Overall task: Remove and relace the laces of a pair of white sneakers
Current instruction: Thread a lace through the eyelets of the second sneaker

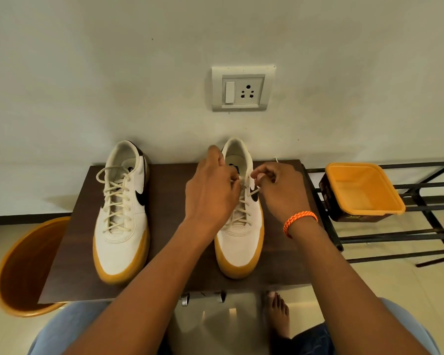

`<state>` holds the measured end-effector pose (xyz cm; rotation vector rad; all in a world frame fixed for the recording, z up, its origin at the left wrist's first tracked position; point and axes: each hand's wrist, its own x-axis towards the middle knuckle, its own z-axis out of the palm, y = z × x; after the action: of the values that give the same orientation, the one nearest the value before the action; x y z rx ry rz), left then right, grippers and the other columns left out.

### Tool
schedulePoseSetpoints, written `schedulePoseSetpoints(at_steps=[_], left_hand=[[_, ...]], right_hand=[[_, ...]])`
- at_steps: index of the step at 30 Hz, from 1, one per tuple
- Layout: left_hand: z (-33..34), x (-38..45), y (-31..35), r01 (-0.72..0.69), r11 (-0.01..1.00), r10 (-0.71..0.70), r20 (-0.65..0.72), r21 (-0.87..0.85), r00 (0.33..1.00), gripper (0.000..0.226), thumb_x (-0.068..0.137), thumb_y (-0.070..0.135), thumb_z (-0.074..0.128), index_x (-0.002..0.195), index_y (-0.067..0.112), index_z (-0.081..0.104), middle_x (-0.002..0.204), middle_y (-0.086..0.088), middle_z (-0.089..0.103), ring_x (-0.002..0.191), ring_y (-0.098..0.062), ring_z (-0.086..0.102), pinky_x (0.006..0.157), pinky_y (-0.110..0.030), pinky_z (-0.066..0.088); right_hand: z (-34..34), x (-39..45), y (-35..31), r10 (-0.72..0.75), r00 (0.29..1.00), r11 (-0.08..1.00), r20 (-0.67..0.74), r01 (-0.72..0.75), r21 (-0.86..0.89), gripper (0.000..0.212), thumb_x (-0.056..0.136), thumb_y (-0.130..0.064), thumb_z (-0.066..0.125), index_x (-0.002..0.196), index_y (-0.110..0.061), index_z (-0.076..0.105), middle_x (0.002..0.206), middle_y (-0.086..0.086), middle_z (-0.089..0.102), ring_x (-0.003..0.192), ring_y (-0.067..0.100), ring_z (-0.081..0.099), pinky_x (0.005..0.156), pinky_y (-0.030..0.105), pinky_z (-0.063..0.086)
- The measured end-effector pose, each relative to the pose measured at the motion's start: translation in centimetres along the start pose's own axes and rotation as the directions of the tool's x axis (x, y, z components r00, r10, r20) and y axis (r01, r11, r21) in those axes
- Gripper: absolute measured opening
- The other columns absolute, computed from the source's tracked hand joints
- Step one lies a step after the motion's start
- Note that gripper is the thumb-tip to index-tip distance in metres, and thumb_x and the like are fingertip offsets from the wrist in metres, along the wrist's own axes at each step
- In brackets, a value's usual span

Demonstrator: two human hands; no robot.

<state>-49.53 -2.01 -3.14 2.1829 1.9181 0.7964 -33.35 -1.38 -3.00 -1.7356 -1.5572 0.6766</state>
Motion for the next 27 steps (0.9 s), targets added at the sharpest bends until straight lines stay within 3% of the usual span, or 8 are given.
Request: schedulePoseSetpoints(at_steps=[7, 12, 19, 27], left_hand=[[1.0, 0.4, 0.1, 0.212, 0.965, -0.184, 0.176, -0.156, 0.967, 0.015, 0.094, 0.037, 0.077, 0.105, 0.026, 0.078, 0.113, 0.014, 0.039, 0.085, -0.008, 0.053, 0.064, -0.025, 0.044], [1.0, 0.7, 0.2, 0.305, 0.924, -0.264, 0.192, -0.232, 0.945, 0.011, 0.094, 0.035, 0.077, 0.1, 0.027, 0.082, 0.118, 0.008, 0.046, 0.089, -0.01, 0.054, 0.067, -0.022, 0.043], [1.6, 0.5, 0.3, 0.37, 0.877, -0.333, 0.167, -0.305, 0.928, 0.008, 0.092, 0.033, 0.08, 0.096, 0.026, 0.082, 0.116, 0.004, 0.052, 0.091, -0.011, 0.056, 0.072, -0.025, 0.045], [2.3, 0.4, 0.1, 0.366, 0.89, -0.33, 0.171, -0.272, 0.929, 0.013, 0.09, 0.036, 0.083, 0.1, 0.028, 0.079, 0.115, 0.007, 0.05, 0.092, -0.012, 0.056, 0.073, -0.027, 0.047]], right_hand=[[0.2, -0.2, 0.1, 0.109, 0.991, 0.994, 0.073, -0.109, 0.002, 0.035, 0.096, -0.002, 0.053, 0.081, -0.025, 0.076, 0.092, -0.003, 0.075, 0.077, 0.018, 0.072, 0.081, 0.038, 0.062], [0.4, 0.2, 0.5, 0.173, 0.982, 0.984, 0.078, -0.175, 0.023, 0.04, 0.093, -0.002, 0.053, 0.073, -0.031, 0.073, 0.092, 0.0, 0.076, 0.079, 0.021, 0.074, 0.081, 0.044, 0.064], [0.4, 0.1, 0.3, 0.188, 0.978, 0.981, 0.085, -0.192, 0.032, 0.041, 0.094, -0.002, 0.056, 0.073, -0.032, 0.073, 0.09, 0.002, 0.077, 0.078, 0.022, 0.075, 0.083, 0.043, 0.064], [-0.2, -0.3, 0.1, 0.192, 0.974, 0.978, 0.118, -0.199, 0.056, 0.022, 0.094, 0.001, 0.066, 0.092, -0.016, 0.081, 0.08, 0.0, 0.077, 0.066, 0.01, 0.075, 0.078, 0.029, 0.064]])
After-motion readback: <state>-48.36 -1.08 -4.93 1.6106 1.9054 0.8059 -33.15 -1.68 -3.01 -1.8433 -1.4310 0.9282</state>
